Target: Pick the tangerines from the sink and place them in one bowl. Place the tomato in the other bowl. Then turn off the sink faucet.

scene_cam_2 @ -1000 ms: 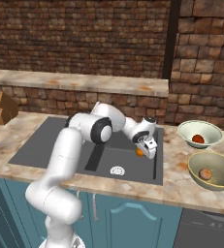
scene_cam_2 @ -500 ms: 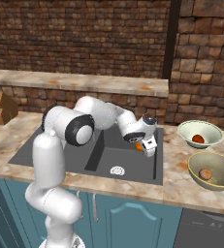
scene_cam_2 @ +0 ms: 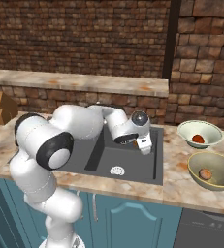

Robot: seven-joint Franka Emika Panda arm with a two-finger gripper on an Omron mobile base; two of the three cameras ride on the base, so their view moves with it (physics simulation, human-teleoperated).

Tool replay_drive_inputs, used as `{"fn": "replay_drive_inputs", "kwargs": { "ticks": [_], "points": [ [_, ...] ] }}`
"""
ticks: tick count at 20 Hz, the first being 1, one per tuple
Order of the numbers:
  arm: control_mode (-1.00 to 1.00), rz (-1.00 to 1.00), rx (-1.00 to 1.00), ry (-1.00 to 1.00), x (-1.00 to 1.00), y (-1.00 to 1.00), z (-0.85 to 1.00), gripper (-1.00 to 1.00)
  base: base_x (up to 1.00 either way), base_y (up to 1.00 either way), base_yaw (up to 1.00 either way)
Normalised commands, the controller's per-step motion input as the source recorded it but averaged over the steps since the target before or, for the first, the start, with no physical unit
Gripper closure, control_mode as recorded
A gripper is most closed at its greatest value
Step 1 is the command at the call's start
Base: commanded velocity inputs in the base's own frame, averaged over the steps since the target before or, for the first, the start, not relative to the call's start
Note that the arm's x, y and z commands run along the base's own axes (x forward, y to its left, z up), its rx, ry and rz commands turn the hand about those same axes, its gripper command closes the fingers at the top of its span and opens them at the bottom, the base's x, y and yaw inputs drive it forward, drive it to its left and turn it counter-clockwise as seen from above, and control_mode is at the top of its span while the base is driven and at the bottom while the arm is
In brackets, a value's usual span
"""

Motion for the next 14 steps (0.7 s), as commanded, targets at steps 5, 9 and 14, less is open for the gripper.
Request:
{"fn": "replay_drive_inputs", "kwargs": {
  "ticks": [5, 9, 14],
  "points": [
    [-1.00, -0.29, 0.00, 0.00, -0.48, -0.01, 0.81, 1.00, 0.00, 0.00, 0.00],
    [-1.00, -0.16, 0.00, 0.00, -0.49, -0.26, 0.54, 1.00, 0.00, 0.00, 0.00],
    [-1.00, 0.00, 0.01, 0.00, -0.42, -0.62, 0.25, 1.00, 0.00, 0.00, 0.00]
  ]
}}
